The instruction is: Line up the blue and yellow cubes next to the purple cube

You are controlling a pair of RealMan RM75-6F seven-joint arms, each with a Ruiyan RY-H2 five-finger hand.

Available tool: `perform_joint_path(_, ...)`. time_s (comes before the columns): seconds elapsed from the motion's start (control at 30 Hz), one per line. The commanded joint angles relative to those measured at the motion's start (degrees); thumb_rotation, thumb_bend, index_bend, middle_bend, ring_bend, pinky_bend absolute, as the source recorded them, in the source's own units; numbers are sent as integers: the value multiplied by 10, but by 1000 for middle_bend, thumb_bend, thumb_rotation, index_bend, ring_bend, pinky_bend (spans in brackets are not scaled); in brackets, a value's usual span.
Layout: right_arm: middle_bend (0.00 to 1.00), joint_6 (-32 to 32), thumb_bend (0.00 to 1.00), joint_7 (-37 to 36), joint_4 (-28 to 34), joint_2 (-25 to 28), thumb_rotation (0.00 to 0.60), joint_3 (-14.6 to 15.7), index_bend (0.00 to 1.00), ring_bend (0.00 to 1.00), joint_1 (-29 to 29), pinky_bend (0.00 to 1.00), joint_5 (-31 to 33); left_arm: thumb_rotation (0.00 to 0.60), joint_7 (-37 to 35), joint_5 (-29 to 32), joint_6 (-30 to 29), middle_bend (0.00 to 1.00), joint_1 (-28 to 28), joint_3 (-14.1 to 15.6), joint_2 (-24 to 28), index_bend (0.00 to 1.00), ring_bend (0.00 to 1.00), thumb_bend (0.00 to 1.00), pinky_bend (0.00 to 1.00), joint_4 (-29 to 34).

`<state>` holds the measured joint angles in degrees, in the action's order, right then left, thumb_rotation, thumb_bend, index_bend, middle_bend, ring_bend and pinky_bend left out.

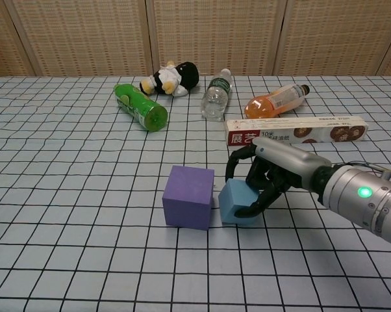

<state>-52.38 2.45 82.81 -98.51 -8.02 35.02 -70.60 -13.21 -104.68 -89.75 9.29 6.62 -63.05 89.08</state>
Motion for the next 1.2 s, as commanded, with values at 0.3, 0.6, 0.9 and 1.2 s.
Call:
perform_joint_path(0.3, 960, 6, 0, -11, -13, -10, 600, -3, 547, 813, 6, 995, 1, 600, -2, -2, 2, 528, 1, 1, 2, 461, 430, 487, 653, 1)
perform_joint_path(0.6, 960, 15, 0, -19, -22, -14, 600, -2, 487, 813, 10, 995, 1, 600, -4, -2, 2, 535, 2, 1, 2, 461, 439, 486, 656, 0)
perform_joint_path(0.9, 960, 25, 0, -28, -18, -5, 600, 1, 318, 814, 12, 995, 1, 600, 0, -1, 5, 537, 2, 3, 3, 462, 440, 486, 655, 2)
perform_joint_path(1.2, 960, 38, 0, -38, -9, 10, 600, 4, 215, 814, 13, 995, 6, 600, 2, -2, 7, 537, 3, 4, 4, 462, 440, 486, 656, 3)
